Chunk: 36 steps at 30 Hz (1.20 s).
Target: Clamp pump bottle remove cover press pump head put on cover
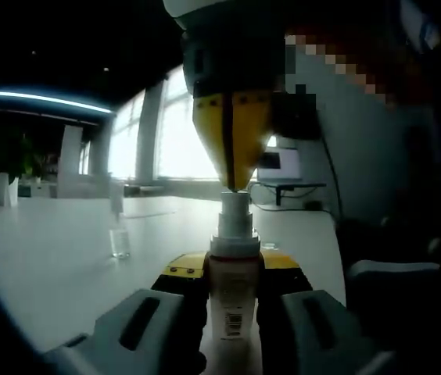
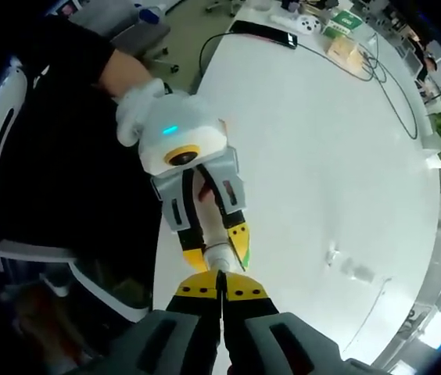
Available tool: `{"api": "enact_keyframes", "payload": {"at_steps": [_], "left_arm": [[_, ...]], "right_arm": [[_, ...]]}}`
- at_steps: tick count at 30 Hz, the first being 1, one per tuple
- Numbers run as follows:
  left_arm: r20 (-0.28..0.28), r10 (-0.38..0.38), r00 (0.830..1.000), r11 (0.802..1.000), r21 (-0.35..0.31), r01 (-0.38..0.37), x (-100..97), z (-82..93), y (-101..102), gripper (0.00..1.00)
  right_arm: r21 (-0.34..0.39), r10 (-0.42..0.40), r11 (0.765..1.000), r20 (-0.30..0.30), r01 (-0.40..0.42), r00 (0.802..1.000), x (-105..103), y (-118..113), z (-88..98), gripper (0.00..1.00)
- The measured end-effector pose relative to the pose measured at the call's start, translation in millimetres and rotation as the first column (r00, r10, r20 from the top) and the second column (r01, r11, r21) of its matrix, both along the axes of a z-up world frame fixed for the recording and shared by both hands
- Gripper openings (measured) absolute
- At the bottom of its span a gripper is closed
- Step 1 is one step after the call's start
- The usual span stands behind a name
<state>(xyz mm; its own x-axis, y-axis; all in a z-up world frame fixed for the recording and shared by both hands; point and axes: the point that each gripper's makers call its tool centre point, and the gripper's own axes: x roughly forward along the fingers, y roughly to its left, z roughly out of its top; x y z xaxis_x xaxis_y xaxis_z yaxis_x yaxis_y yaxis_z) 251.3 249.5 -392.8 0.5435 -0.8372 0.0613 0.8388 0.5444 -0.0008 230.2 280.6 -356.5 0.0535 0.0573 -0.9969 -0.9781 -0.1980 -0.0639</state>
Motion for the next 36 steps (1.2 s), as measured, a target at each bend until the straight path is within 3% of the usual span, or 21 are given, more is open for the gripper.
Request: {"api": "enact_keyframes", "payload": {"at_steps": [24,30,36], "left_arm": [[0.001,0.001,1.000,1.000,0.000,-0.001,-0.9,0.3,-0.5,0.14],[0.001,-0.001,1.000,1.000,0.000,0.001,-1.2,0.4,-0.7,0.14],[0.001,-0.002,1.000,1.000,0.000,0.002,-0.7,0.5,-0.3,0.14]], "right_arm": [[-0.003,0.000,1.000,-0.012,0.000,1.000,-1.1,-0.1,-7.0,0.00],[-0.003,0.010,1.000,0.011,-0.010,1.000,-0.8,-0.8,-3.0,0.00],[0.012,-0.007,1.000,-0.009,0.007,1.000,0.5,-0.9,0.1,0.00]]}}
